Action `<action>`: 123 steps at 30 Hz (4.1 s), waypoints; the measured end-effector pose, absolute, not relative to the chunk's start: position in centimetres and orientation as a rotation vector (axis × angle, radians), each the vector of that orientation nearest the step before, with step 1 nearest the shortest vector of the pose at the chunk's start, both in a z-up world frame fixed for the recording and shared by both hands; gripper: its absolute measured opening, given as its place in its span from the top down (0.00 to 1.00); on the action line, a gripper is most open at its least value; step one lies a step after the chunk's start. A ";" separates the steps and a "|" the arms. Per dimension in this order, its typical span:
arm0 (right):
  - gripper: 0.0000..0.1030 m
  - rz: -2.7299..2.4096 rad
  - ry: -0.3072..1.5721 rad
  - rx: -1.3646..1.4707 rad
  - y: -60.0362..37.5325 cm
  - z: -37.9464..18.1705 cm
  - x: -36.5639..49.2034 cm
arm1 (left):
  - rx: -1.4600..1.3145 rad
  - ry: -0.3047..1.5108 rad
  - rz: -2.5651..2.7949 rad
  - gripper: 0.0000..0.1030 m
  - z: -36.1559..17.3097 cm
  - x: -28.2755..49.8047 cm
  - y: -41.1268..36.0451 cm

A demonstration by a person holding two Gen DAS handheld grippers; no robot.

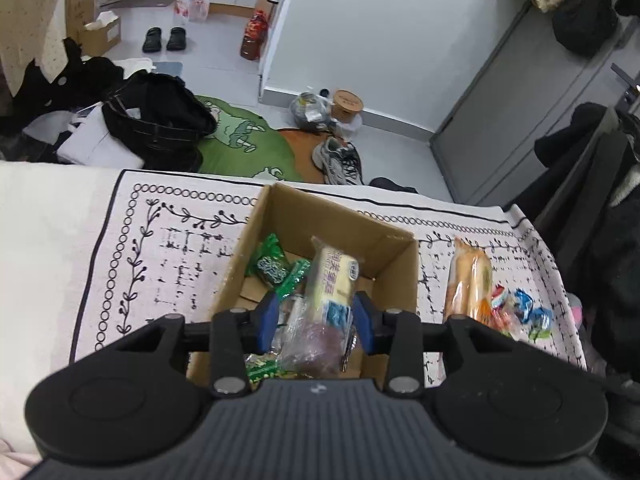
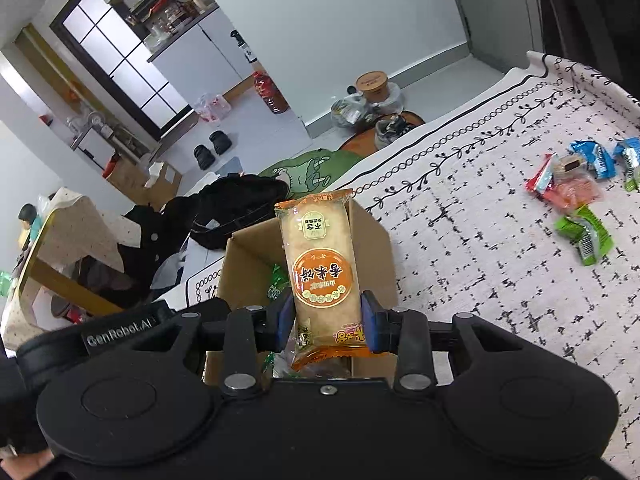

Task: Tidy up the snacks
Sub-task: 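Carry both packs over the cardboard box and open both grippers to drop them, then move both open grippers back toward the remaining snacks, then close the left gripper on the green candy while the right grips the blue-green candy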

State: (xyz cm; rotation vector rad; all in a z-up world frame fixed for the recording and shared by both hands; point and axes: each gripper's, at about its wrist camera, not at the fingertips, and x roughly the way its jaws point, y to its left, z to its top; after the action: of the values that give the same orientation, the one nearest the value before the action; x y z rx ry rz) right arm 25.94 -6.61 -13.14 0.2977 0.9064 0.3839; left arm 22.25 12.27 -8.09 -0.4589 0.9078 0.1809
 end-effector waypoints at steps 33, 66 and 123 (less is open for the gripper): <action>0.32 0.315 0.934 0.247 -13.2 -11.1 25.2 | -0.396 0.951 0.218 0.17 -6.6 22.0 8.9; 0.00 0.215 0.777 0.207 -26.3 -9.5 27.3 | -0.349 0.904 0.101 0.00 -4.5 24.9 0.3; 0.37 0.133 0.944 0.326 -33.7 -17.7 39.2 | -0.374 1.170 0.089 0.73 -19.9 36.1 -15.2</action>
State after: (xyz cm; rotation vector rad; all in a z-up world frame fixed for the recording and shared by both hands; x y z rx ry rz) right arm 39.21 -33.65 -17.65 0.3258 0.9441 0.1329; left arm 36.14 -15.22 -19.89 -0.3740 1.1704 0.0892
